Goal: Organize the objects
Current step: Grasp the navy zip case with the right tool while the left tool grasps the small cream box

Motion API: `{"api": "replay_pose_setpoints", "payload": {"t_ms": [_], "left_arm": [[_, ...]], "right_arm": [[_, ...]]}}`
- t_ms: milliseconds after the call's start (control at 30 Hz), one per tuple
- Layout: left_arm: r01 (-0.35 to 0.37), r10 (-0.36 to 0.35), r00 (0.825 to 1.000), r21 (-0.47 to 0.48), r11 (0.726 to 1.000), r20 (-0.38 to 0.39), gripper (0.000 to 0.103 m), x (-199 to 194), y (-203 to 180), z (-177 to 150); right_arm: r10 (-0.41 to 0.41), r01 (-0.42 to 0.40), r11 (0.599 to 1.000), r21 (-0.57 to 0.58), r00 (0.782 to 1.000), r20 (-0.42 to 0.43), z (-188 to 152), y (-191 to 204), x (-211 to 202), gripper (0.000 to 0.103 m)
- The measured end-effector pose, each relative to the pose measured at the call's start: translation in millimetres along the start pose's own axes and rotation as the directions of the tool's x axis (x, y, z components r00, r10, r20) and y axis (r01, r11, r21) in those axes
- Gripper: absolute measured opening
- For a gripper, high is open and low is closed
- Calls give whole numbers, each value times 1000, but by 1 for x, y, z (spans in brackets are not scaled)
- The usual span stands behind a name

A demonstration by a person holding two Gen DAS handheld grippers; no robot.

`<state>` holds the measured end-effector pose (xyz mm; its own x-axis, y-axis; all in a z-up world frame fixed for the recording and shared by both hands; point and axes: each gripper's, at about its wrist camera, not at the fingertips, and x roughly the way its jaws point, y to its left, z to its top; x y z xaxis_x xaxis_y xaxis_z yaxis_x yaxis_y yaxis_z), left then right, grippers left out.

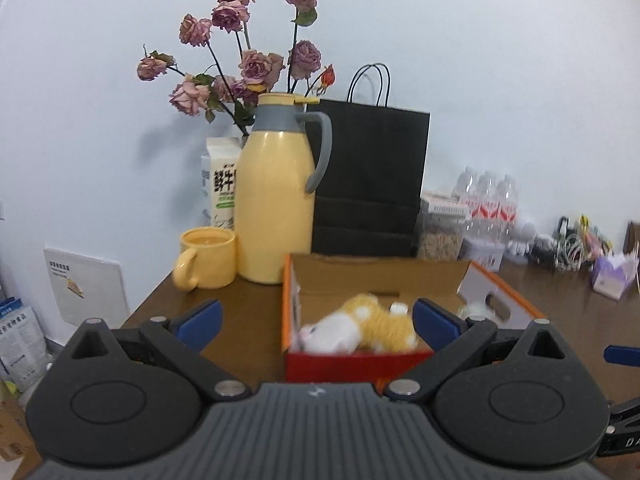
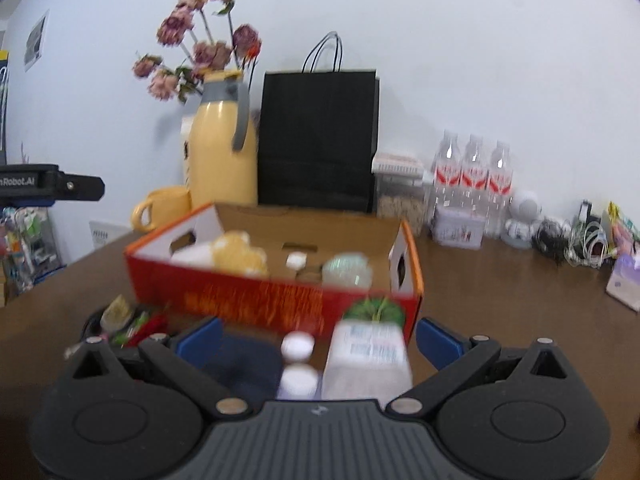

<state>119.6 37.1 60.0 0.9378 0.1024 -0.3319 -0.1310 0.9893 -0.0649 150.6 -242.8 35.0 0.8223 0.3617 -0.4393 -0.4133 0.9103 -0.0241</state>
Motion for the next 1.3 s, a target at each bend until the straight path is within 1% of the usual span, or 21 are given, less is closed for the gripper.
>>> {"api": "replay_pose_setpoints", "payload": {"t_ms": [133,200,300,433,667,900,967,1033,1167,1200,1300], "left_arm": [[8,-8,1000,34,999,-25,103,-15,8,-22],[7,-5,998,43,999,-56,103,-17,14,-35],[13,-11,993,16,1000,-118,103,-17,25,-54],[15,-15,989,-1,1000,-149,103,-28,33,-70],[22,-21,988,0,1000,-154,103,-38,40,-73],[27,-25,982,7,1000,-187,103,-39,45,-65],[25,-23,981,8,1000,-194,103,-37,47,-65],[23,-23,979,0,1000,-203,103,-35,50,-63],[21,-22,977,-7,1000,-212,103,-31,52,-62],[21,-21,976,-5,1000,-216,103,-30,52,-63],[17,-19,974,-10,1000,-225,103,-27,53,-64]], "right_arm": [[28,-27,999,21,999,-26,-18,6,-12,103],[51,-50,998,43,998,-32,-24,9,-17,103],[81,-78,994,76,996,-34,-31,13,-23,103],[97,-93,992,80,994,-48,-36,19,-29,103],[106,-102,992,72,993,-54,-31,31,-29,103],[113,-104,991,84,988,-107,-14,39,-6,102],[103,-92,992,86,986,-131,-11,40,5,100],[100,-85,992,98,981,-164,-9,39,19,94],[96,-71,990,121,970,-222,-11,36,42,90],[96,-68,990,124,968,-232,-12,36,46,87],[113,-79,987,139,958,-262,-14,35,58,85]]}}
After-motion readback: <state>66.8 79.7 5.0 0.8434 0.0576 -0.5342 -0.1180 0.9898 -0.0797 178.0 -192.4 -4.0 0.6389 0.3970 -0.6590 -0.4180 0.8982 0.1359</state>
